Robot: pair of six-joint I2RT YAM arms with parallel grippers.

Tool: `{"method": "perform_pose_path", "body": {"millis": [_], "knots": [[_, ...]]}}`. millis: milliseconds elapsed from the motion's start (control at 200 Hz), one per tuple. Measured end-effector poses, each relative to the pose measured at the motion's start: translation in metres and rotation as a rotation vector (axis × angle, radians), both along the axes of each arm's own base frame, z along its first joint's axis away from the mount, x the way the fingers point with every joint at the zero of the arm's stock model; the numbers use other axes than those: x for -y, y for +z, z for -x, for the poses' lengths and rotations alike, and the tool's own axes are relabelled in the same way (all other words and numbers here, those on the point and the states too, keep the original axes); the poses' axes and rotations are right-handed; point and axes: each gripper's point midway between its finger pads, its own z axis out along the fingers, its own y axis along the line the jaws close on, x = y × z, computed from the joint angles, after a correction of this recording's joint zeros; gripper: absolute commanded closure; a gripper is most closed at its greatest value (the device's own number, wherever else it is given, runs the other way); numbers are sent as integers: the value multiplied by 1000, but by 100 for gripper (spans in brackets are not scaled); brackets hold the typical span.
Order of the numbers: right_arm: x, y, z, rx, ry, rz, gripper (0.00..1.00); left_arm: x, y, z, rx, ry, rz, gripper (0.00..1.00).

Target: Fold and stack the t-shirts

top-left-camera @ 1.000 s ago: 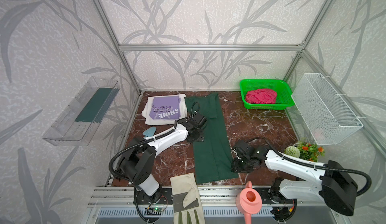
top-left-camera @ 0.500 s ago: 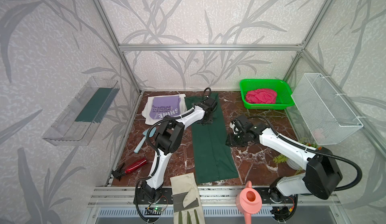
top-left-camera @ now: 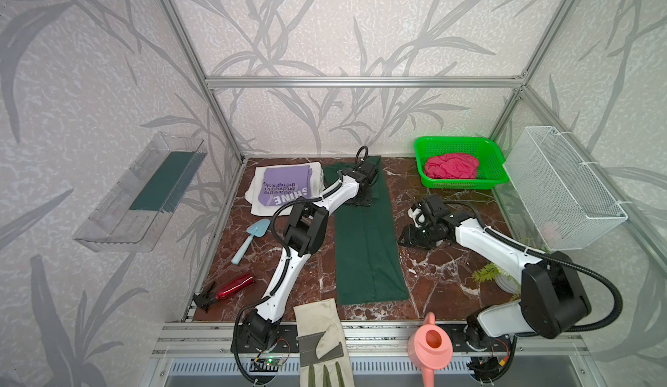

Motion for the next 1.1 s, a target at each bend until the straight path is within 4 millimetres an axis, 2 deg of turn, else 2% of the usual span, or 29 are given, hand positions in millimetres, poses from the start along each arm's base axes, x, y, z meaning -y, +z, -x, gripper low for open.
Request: {"method": "perform_pose_path", "body": {"millis": [95,160,265,325,415,570,645,720,860,930,1010,1100], "knots": [[-4,-4,-5,-12,21,-2,52,3,3,-24,26,1,25,42],[-5,-3,-8,-6,32,-3,52,3,5,-32,32,0,41,42],[-5,2,-7,7,37,-6,52,-1,9,-29,11,-18,44,42],[-3,3,-3,18,38,-12,51,-7,13,-18,-8,-31,32,42],[3,1,18,18,35,-26,49,-20,32,26,-44,-52,8,42],[8,-18,63,-34,48,-32,48,-46,106,120,8,-53,105,47],[6,-29,81,-66,65,-28,48,-62,123,162,21,-36,174,51],[3,-38,94,-92,78,-22,48,-79,110,200,-20,-4,226,57],[-3,-47,108,-114,93,-18,48,-105,36,281,-245,76,244,58],[-7,-47,111,-117,96,-15,48,-114,14,314,-328,106,240,56],[-11,-49,114,-112,97,-13,48,-117,9,334,-356,123,275,55],[-13,-53,117,-115,85,-8,49,-111,12,337,-349,133,335,56]]}}
